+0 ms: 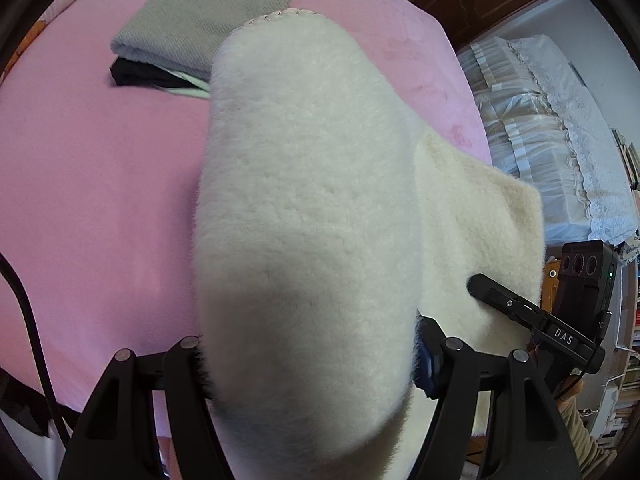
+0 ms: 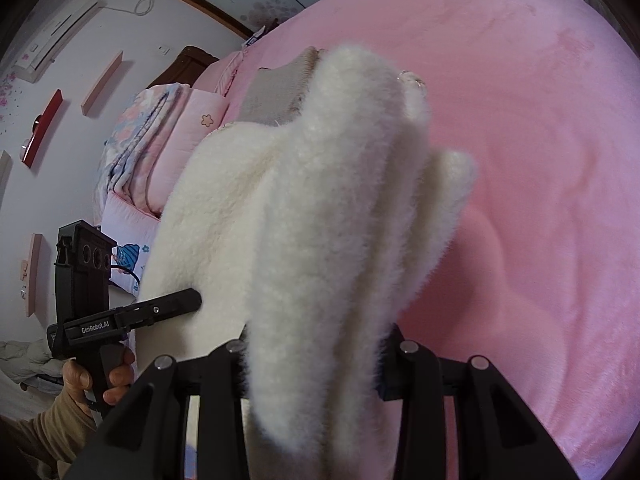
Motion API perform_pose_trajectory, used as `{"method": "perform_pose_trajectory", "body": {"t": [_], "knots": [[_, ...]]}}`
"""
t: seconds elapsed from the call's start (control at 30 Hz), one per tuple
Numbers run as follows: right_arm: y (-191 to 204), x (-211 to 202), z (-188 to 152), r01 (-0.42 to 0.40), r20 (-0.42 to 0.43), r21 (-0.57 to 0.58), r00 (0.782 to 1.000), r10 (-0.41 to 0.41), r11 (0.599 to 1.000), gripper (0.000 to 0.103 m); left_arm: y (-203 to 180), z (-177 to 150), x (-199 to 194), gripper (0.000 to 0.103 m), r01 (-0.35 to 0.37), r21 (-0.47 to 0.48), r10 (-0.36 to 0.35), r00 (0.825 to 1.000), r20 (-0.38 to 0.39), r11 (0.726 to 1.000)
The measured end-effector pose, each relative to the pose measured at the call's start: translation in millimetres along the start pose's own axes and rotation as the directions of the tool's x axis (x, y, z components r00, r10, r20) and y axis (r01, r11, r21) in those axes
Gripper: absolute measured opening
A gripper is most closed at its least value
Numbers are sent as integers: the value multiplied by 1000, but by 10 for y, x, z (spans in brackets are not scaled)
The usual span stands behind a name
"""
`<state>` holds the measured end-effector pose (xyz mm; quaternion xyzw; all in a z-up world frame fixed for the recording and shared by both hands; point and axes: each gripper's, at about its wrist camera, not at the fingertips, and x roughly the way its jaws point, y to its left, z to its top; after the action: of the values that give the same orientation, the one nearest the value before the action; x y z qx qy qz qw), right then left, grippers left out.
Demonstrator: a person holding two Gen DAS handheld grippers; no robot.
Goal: Fold large clothes
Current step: 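Carry the lifted cardigan with both tools toward the grey clothes stack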
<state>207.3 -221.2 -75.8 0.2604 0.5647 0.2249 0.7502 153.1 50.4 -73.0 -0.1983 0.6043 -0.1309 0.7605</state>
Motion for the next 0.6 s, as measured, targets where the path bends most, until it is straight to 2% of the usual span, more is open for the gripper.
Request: {"method": "perform_pose_trajectory", "body": {"t": [0.2, 0.4, 0.6], "knots": [[569, 457, 480, 18, 6, -10, 1000, -18, 1000, 36, 683, 693, -255, 68, 34, 22, -34, 999, 7, 999], [1049, 1038, 1333, -2, 76, -1, 997, 2, 1000, 36, 1290, 1889, -451, 68, 41, 97, -46, 998, 47, 994], [1219, 1655, 2317, -22, 167, 15, 986, 20, 1000, 37, 1719, 3158, -400, 69, 36, 169, -57, 991, 117, 985]]}}
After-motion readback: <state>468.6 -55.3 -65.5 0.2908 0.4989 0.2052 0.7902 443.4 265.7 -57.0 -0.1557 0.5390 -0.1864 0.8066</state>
